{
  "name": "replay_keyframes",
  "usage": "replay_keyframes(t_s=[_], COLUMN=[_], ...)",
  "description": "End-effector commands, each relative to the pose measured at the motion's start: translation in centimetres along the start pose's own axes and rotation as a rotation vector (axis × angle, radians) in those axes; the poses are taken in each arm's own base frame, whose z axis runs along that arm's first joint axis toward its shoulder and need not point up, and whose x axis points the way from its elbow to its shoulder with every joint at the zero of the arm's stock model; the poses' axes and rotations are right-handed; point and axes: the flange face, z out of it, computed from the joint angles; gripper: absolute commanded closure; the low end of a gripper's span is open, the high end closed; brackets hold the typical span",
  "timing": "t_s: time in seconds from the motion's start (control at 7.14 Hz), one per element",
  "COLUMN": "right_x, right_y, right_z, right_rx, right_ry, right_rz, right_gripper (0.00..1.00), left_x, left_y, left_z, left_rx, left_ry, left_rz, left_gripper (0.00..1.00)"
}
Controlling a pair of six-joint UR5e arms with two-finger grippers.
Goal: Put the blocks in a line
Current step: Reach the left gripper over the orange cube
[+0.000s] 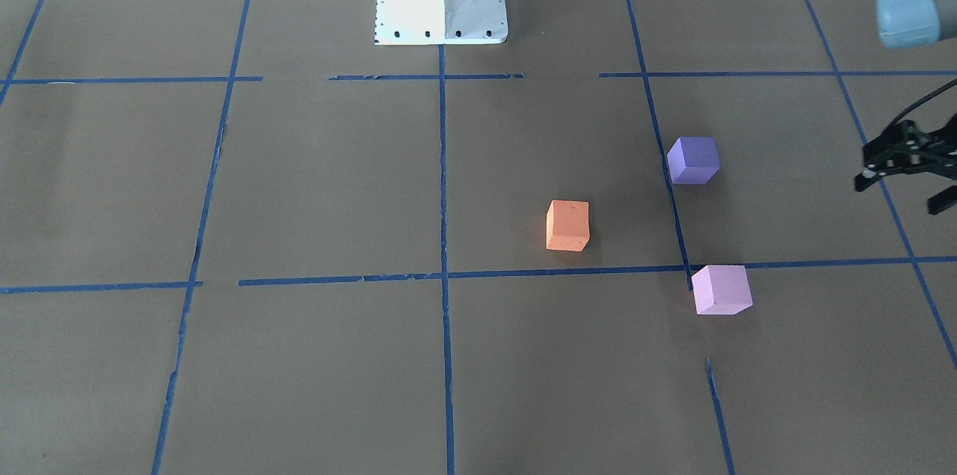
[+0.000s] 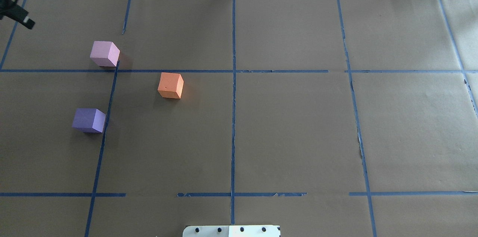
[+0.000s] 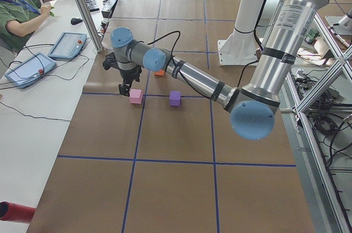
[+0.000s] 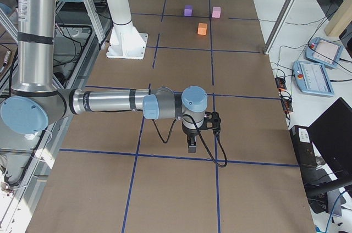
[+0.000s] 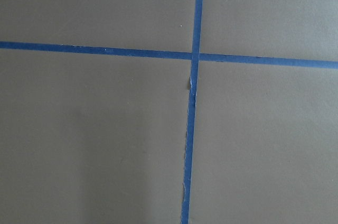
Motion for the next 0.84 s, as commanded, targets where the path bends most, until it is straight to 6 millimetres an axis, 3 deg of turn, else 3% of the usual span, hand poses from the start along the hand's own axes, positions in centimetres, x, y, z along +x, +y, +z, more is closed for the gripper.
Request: replay_keyframes(t_s=[0.0, 0.14, 0.28, 0.56, 0.7], right_x=[0.0, 0.0, 0.0, 0.0, -0.1], right_y=[0.0, 0.0, 0.0, 0.0, 0.0], right_z=[0.0, 0.0, 0.0, 0.0, -0.1], right_rx=[0.0, 0.0, 0.0, 0.0, 0.001], right_ry=[0.0, 0.0, 0.0, 0.0, 0.0], right_rz=[0.0, 0.0, 0.0, 0.0, -0.001], right_gripper=[0.0, 0.0, 0.0, 0.0, 0.0], left_x=[13.7, 19.8, 23.0, 27.7, 28.5], left_y=[-1.9, -2.6, -3.8, -3.1, -2.3], left_z=[6.1, 10.4, 12.7, 17.1, 19.4], left_rx=[0.054, 0.066, 0.066, 0.048, 0.019], left_ry=[0.096, 0.071, 0.048, 0.011, -0.004], left_rz=[-0.074, -0.122, -0.168, -0.2, -0.218], left_gripper=[0.0, 0.0, 0.0, 0.0, 0.0])
